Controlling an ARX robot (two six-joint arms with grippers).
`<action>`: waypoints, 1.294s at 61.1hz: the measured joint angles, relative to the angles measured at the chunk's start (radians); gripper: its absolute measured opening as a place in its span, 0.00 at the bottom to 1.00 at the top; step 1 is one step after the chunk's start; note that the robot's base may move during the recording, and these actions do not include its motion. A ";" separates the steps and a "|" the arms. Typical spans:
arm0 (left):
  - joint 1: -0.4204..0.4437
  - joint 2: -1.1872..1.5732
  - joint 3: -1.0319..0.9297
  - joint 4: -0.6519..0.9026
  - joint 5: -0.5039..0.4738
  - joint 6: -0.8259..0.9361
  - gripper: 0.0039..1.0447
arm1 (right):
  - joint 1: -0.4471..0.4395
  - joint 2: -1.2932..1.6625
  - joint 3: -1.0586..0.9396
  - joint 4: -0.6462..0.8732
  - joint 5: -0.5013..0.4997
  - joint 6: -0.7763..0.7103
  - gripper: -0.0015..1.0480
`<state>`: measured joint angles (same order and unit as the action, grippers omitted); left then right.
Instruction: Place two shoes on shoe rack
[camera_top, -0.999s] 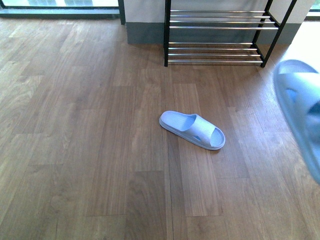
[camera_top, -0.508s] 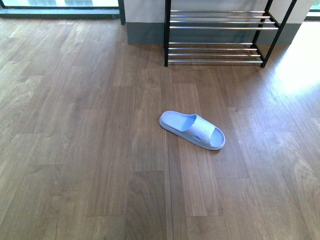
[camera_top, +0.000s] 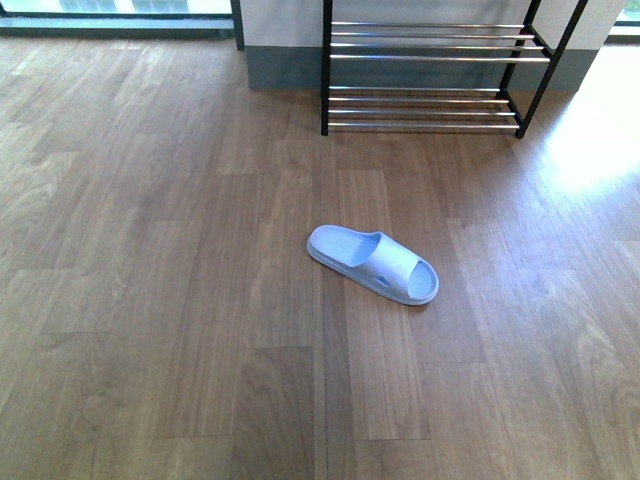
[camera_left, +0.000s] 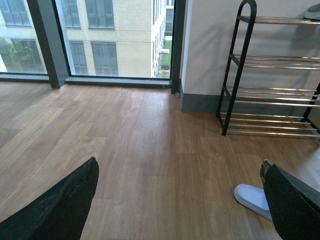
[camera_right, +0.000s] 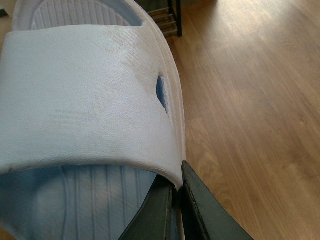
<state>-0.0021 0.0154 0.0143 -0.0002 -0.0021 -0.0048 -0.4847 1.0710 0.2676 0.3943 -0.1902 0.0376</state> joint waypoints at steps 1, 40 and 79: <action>0.000 0.000 0.000 0.000 0.000 0.000 0.91 | 0.000 0.000 0.000 0.000 -0.001 0.000 0.02; 0.000 0.000 0.000 0.000 0.002 0.000 0.91 | -0.002 0.000 0.000 -0.002 0.002 0.000 0.02; -0.085 0.312 0.140 -0.146 -0.298 0.047 0.91 | -0.002 0.000 0.000 -0.002 0.002 0.000 0.02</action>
<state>-0.0868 0.3275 0.1543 -0.1463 -0.3004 0.0422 -0.4866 1.0706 0.2676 0.3927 -0.1879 0.0376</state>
